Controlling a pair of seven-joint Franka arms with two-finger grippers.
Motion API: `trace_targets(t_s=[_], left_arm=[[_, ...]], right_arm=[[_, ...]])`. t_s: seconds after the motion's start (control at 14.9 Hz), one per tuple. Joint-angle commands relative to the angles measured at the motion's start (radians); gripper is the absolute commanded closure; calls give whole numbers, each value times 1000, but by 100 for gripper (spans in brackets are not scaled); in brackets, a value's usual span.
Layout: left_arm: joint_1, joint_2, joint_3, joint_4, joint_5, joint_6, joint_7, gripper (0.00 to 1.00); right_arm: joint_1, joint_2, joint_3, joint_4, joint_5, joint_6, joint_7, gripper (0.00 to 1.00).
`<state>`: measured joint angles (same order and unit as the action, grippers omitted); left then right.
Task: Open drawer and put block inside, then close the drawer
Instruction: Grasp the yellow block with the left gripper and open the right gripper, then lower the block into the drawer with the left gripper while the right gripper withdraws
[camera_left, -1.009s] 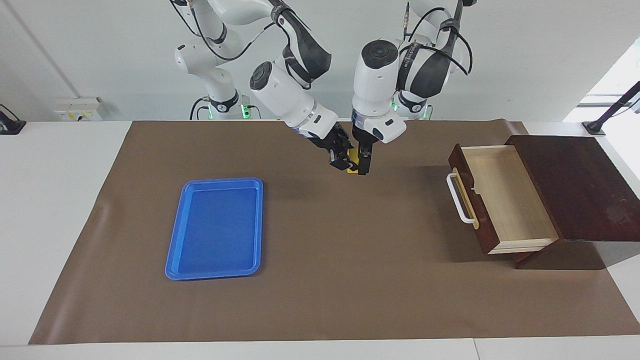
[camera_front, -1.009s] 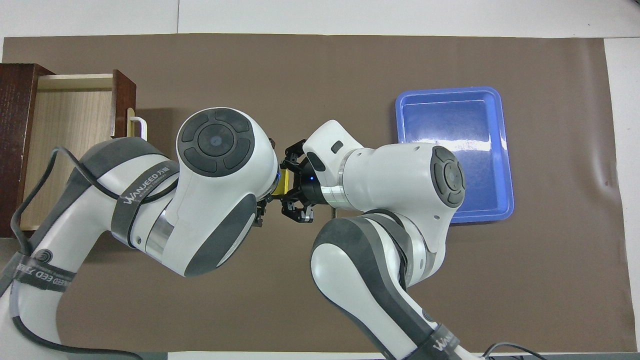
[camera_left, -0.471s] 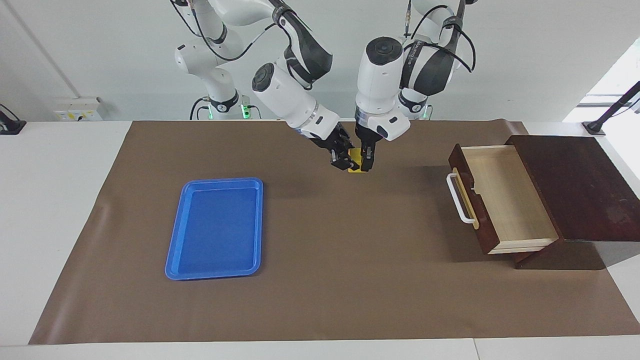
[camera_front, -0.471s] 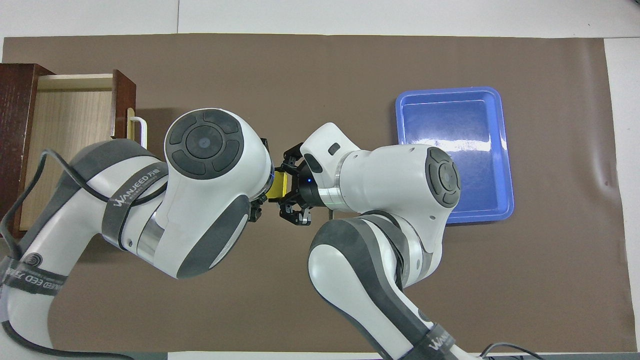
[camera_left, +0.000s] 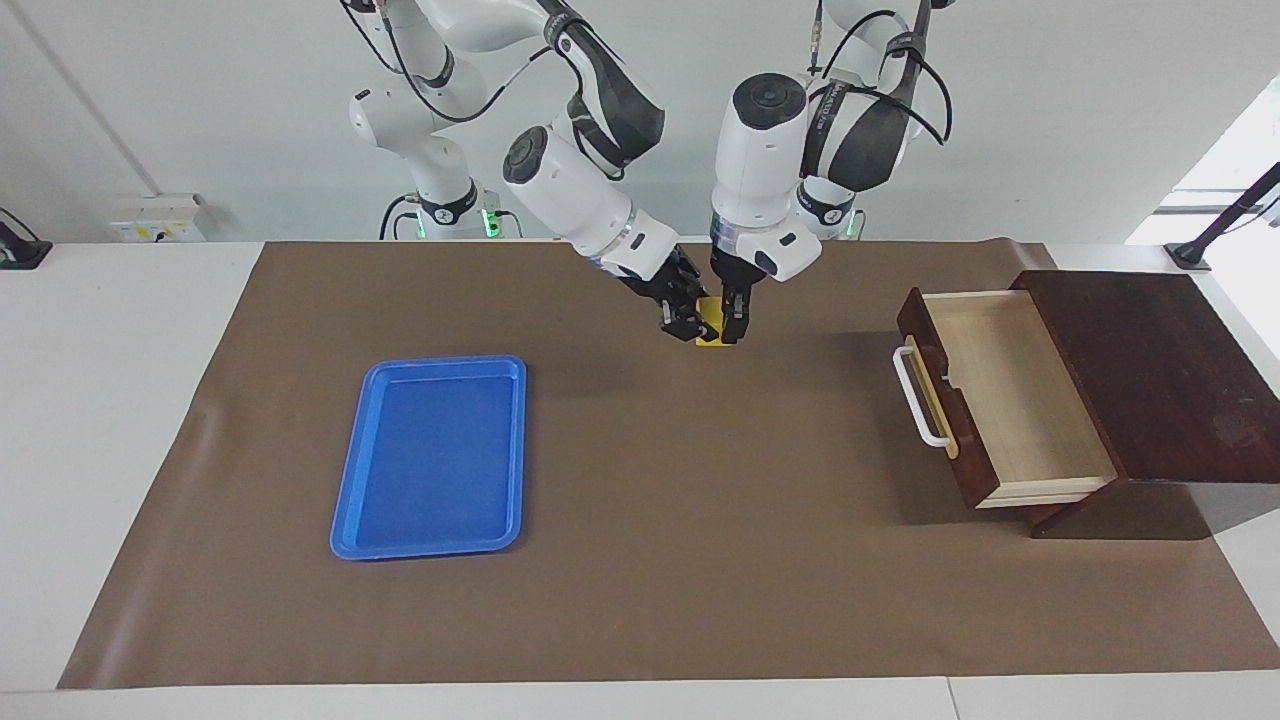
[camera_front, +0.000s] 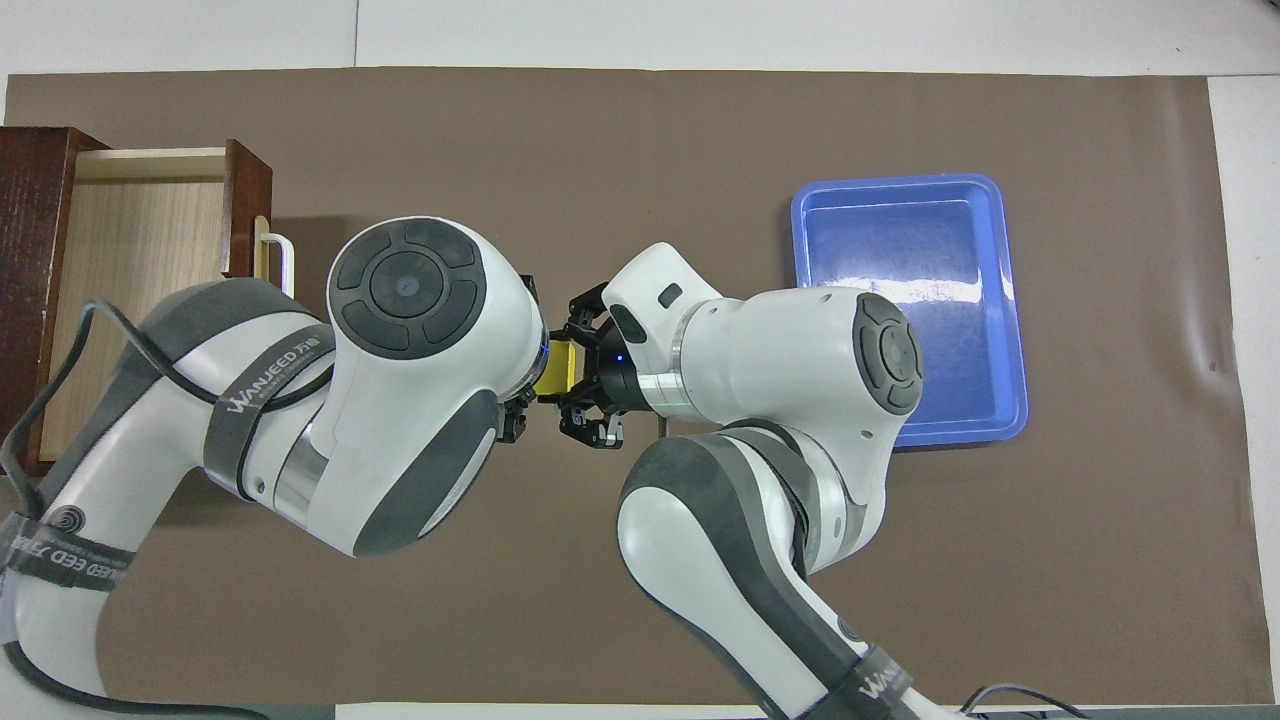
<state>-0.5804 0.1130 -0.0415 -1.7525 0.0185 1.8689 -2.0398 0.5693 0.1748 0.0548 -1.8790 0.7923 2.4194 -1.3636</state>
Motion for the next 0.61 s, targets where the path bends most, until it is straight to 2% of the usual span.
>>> trace_targets(t_s=[0.0,0.07,0.2,0.34,0.54], left_arm=[[8,-24,3,-29,-14,15,-20,100],[16,-29,12,-22,-14,6,-13,100],[103,-85,15,-10,-14,-22,22,100],[225,-133,17,2,-17,-86,165,100],[454,-130,17,25,-22,-126,454,100]], right_arm=[[-3,14,2,26,-1,7,37,0],[-5,14,2,27,1,7,37,0],[-8,14,2,34,-1,3,37,0],[-15,14,2,41,-1,-6,38,0],[-32,15,-1,67,-2,-40,84,0]])
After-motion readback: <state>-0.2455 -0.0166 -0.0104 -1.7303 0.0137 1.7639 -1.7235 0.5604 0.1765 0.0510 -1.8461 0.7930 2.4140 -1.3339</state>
